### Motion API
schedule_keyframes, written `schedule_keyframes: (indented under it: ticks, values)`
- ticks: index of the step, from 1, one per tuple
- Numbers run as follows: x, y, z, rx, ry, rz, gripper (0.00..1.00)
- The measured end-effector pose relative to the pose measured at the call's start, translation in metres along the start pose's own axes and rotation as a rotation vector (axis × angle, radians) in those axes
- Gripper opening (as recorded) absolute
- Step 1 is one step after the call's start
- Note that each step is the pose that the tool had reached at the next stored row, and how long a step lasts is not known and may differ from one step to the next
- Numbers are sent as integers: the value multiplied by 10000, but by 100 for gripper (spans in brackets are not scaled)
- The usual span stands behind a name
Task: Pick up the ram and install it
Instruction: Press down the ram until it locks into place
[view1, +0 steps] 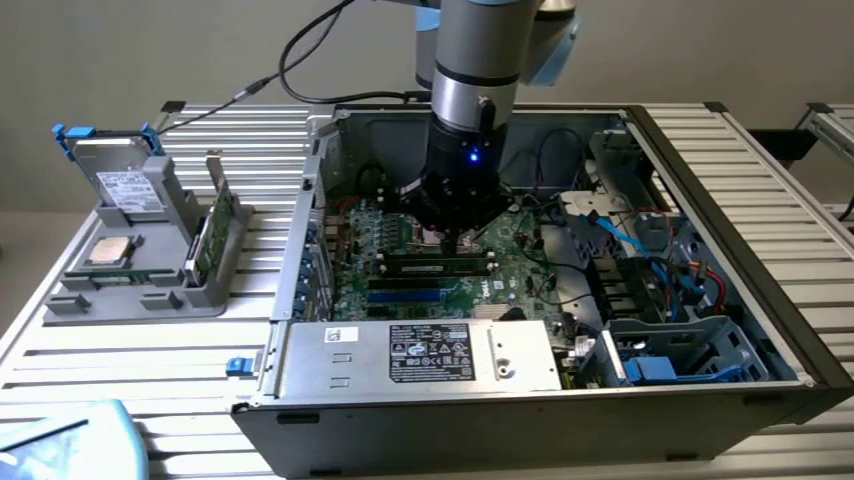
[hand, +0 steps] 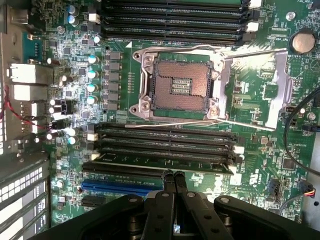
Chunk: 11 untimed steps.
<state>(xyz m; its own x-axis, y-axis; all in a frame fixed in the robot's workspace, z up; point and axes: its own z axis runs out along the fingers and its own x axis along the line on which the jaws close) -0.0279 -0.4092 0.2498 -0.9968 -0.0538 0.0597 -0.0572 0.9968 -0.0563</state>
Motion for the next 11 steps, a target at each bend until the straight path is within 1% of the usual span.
schedule_keyframes:
  ticks: [3, 4, 11]
  values:
    - [32, -37, -5, -73, -18, -3, 10]
    - [47, -42, -4, -88, -21, -4, 10]
    - [50, -42, -4, -95, -22, -5, 10]
